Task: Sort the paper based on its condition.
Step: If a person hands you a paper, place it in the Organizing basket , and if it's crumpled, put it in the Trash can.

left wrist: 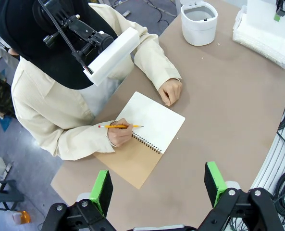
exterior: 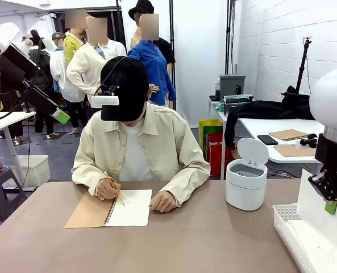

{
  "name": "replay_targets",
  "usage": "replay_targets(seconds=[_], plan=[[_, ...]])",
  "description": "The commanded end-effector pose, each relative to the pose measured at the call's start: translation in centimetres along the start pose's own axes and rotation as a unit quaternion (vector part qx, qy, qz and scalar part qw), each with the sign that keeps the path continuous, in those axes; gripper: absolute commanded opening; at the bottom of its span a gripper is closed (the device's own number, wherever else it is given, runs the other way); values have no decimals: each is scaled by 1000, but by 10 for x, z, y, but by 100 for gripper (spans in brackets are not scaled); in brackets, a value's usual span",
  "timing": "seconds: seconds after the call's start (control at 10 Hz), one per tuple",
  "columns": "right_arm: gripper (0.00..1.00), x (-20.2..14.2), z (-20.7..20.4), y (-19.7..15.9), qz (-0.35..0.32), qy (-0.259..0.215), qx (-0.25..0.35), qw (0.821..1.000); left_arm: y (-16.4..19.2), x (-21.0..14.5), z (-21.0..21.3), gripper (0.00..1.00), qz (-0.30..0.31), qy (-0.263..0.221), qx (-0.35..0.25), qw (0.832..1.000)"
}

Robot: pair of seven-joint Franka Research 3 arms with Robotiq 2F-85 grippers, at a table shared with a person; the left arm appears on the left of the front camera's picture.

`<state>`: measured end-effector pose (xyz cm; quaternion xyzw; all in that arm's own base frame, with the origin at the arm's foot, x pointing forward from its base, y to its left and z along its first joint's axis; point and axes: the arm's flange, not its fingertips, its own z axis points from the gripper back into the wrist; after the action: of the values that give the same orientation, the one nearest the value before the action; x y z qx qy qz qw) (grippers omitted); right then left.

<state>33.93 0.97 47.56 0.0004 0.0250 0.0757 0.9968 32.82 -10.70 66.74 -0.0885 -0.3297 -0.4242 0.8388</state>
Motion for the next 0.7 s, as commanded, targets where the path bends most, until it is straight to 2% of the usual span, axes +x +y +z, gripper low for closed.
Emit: replay_targets(seconds=[0.0, 0.1, 0.6], plan=[[0, 5, -18, 4, -11, 3, 4, 1000, 1, 0, 0, 100, 2, -2, 1, 1000], [0, 10, -23, 5, -17, -8, 3, 1000, 1, 0, 0, 100, 2, -2, 1, 1000], [0, 28, -63, 26, -17, 14, 33, 999, 1, 0, 0, 100, 2, -2, 1, 1000]])
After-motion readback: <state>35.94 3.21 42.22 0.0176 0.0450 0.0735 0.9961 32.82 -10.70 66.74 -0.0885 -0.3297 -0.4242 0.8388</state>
